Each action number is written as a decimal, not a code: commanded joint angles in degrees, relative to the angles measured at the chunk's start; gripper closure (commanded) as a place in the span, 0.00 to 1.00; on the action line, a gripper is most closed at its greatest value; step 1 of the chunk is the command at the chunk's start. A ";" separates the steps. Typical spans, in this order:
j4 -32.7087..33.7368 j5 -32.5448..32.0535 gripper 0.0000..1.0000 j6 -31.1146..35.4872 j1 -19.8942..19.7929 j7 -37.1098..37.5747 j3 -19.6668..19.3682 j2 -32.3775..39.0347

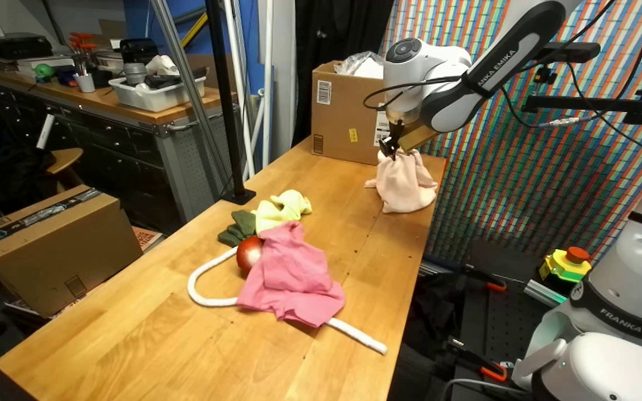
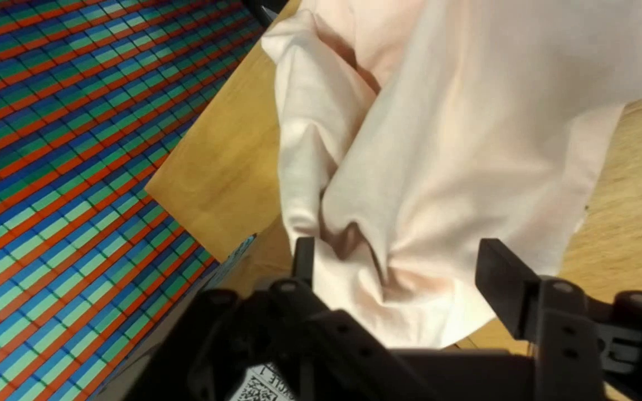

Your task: Separate the clothes and the plush toy

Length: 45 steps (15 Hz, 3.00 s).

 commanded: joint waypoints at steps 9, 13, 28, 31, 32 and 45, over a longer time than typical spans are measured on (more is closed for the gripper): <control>-1.09 24.92 0.00 -0.05 8.77 -27.86 9.06 -3.90; 0.59 35.07 0.00 1.98 10.73 -42.54 11.36 -1.75; 18.54 53.13 0.00 6.31 10.15 -67.52 15.88 17.61; 22.04 52.81 0.00 5.94 10.07 -67.33 16.14 21.18; 23.09 52.05 0.00 5.89 10.42 -66.66 15.72 22.23; 30.71 46.50 0.00 6.19 12.55 -60.85 10.87 29.71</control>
